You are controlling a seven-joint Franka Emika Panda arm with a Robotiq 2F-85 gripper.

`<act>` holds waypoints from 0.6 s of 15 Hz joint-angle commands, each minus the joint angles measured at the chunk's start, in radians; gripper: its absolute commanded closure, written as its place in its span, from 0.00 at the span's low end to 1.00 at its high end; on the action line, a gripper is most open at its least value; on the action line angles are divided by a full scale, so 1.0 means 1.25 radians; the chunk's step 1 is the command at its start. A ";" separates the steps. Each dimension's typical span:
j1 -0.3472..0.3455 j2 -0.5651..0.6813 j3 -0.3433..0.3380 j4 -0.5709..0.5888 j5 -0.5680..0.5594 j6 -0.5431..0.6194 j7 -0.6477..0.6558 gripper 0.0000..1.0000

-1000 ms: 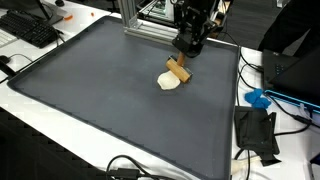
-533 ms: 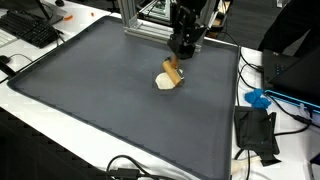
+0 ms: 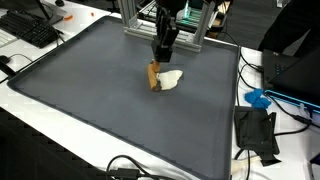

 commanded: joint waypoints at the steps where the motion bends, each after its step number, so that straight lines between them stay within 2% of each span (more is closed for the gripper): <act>1: -0.006 0.023 -0.014 -0.025 -0.036 0.028 0.075 0.78; 7: -0.029 0.020 0.017 -0.030 0.048 0.031 -0.052 0.78; 9: -0.031 0.014 0.014 -0.030 0.046 0.026 -0.080 0.78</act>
